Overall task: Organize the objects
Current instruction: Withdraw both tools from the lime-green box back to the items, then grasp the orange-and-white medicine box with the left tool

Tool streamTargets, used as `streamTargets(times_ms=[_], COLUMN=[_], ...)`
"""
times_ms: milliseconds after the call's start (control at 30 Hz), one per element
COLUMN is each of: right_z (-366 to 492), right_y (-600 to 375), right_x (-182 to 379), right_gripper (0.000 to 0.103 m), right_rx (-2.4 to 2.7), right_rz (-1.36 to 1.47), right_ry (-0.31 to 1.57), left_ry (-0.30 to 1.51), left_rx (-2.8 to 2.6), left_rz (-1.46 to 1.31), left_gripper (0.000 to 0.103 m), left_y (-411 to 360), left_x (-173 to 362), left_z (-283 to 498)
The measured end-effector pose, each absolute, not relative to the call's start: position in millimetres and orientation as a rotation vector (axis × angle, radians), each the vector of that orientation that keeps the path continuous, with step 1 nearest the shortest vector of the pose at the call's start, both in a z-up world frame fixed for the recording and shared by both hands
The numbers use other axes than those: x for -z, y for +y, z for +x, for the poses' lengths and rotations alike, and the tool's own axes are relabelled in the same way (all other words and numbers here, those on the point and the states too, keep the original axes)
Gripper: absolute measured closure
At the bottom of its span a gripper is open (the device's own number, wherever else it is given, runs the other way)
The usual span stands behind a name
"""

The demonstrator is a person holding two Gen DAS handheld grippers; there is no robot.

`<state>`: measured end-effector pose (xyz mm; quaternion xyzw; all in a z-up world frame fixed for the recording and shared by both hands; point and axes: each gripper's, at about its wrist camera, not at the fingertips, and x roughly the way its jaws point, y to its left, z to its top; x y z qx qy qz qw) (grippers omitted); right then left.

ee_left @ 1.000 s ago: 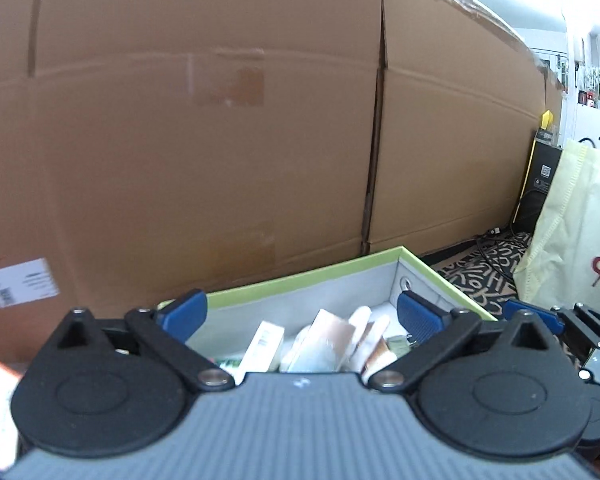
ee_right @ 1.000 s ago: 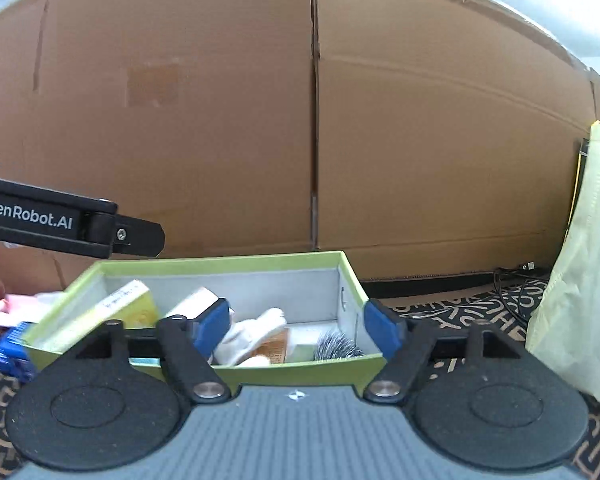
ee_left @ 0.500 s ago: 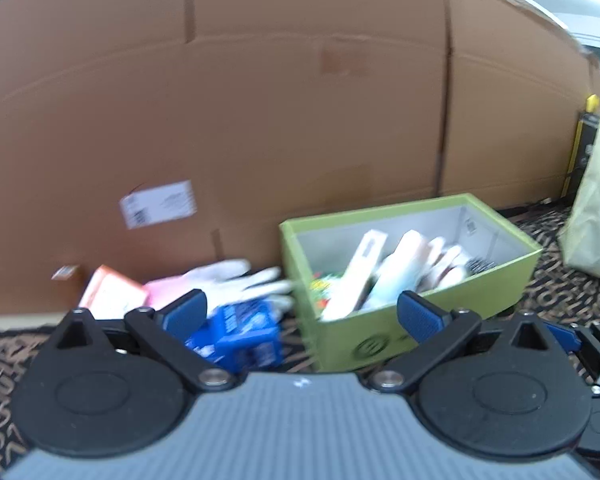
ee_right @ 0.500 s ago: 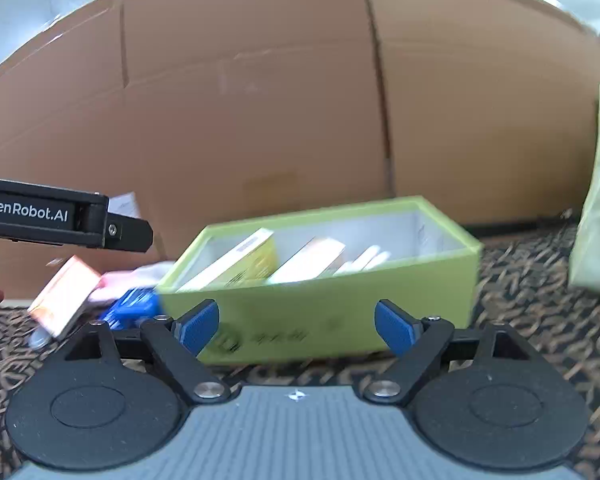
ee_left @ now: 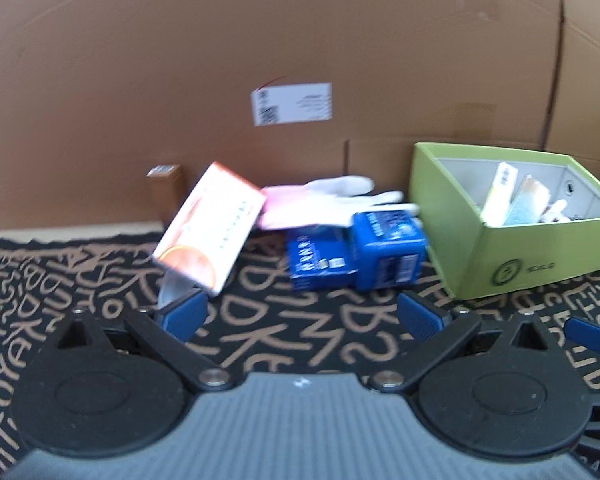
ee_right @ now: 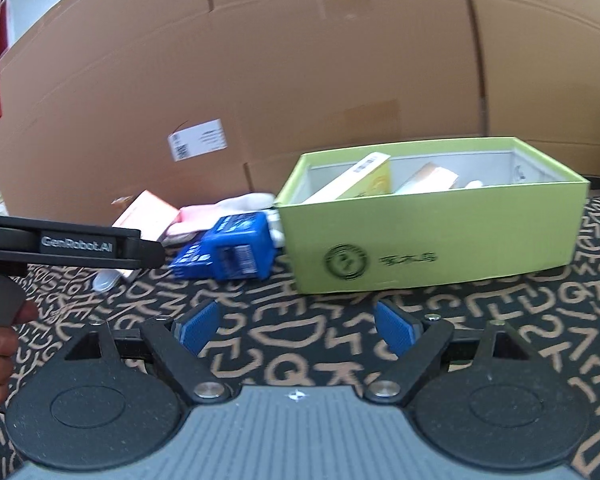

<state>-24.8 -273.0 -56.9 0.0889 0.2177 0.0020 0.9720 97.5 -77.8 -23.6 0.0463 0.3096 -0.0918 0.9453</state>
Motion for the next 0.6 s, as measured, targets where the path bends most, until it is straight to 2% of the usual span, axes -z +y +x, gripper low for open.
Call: streamTargets(times_ms=[600], right_z=[10], right_y=[-213], right_x=[55], right_gripper=[0.015], right_rx=[-0.117], right_rz=[0.103], right_ry=[0.504], left_ry=[0.655], left_rx=[0.130], left_rz=[0.105], left_gripper=[0.000], left_y=[-27], left_x=[44], left_z=[121])
